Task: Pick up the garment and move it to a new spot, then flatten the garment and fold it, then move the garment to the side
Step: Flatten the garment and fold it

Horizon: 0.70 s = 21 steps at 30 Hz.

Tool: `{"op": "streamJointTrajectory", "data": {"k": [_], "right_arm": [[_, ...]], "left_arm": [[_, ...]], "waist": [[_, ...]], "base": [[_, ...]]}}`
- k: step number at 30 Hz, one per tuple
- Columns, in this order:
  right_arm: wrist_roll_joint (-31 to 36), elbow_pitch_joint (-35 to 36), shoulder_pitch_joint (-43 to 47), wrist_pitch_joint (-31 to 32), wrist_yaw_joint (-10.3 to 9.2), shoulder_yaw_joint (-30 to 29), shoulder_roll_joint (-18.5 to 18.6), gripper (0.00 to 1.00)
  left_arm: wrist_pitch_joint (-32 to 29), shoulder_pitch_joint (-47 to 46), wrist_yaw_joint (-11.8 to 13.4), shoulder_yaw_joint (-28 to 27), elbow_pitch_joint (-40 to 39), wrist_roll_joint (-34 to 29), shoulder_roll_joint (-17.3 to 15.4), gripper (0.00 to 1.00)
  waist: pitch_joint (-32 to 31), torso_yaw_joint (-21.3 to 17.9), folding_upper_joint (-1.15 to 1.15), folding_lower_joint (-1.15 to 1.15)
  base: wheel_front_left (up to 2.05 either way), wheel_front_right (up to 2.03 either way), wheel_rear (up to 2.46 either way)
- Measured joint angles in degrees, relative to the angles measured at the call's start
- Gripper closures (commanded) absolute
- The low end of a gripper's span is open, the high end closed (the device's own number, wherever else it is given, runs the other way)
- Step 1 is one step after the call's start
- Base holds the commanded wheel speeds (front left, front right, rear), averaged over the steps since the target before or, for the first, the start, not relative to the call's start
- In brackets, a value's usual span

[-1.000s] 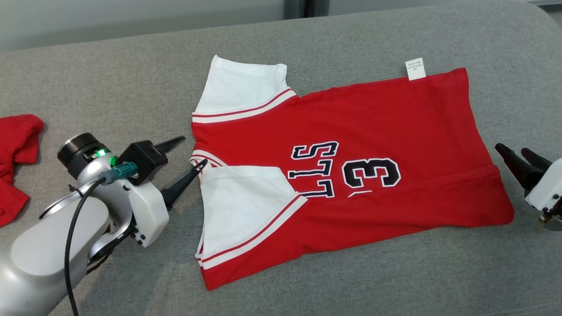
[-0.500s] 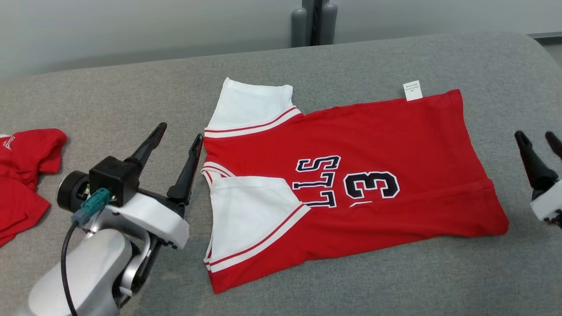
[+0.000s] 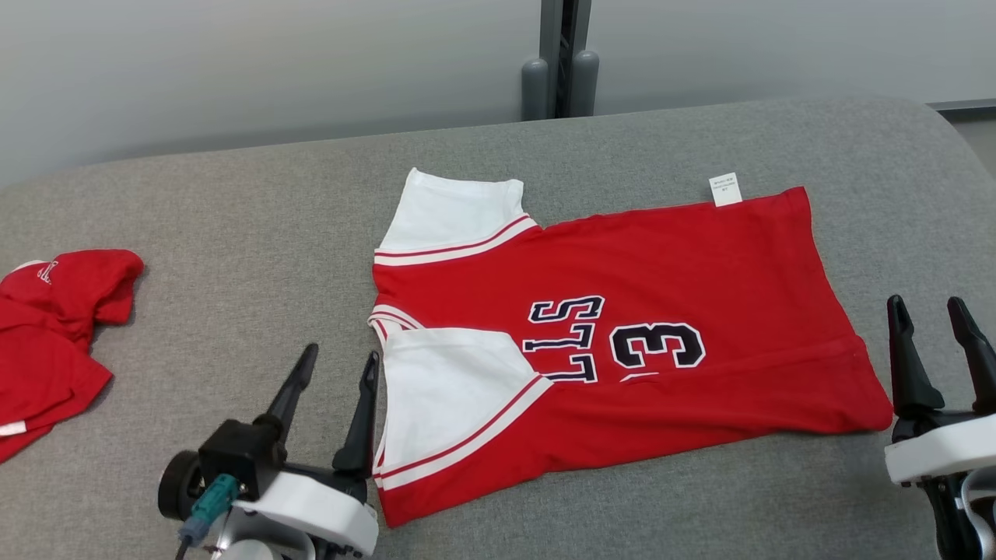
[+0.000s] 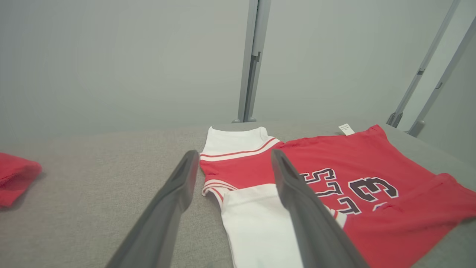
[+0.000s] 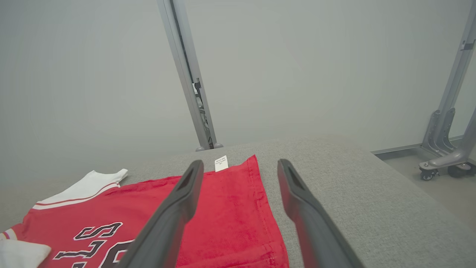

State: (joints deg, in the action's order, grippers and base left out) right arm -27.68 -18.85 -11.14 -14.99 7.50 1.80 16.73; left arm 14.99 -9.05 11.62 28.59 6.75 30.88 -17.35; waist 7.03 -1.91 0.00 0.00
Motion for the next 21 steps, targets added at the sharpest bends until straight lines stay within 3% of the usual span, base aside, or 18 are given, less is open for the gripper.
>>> {"op": "streamJointTrajectory", "data": {"k": [5, 11, 14, 21], "right_arm": [[4.98, 2.30, 3.83, 0.00, 0.00, -2.59, -3.34, 0.00], [6.84, 2.98, 4.69, 0.00, 0.00, -3.04, -4.82, 0.00], [6.93, 2.82, 4.68, 0.00, 0.00, -2.90, -4.97, 0.00], [6.93, 2.80, 4.65, 0.00, 0.00, -3.22, -5.13, 0.00]], "left_arm": [[0.00, 3.67, -2.19, -1.20, 5.77, -2.86, 4.14, 0.00], [0.01, 4.77, -5.87, -0.96, 15.78, -2.65, 8.53, 0.00], [-0.13, 3.40, -5.89, -1.25, 24.51, -2.50, 10.23, 0.00], [-0.91, -0.60, -5.44, -1.27, 31.31, -1.75, 11.46, 0.00]], "waist": [[-0.72, 0.43, 0.00, 0.00], [-0.83, 0.25, 0.00, 0.00], [-0.78, -0.46, 0.00, 0.00], [-0.14, -1.37, 0.00, 0.00]], "base": [[0.00, 0.00, 0.00], [0.00, 0.00, 0.00], [0.00, 0.00, 0.00], [0.00, 0.00, 0.00]]}}
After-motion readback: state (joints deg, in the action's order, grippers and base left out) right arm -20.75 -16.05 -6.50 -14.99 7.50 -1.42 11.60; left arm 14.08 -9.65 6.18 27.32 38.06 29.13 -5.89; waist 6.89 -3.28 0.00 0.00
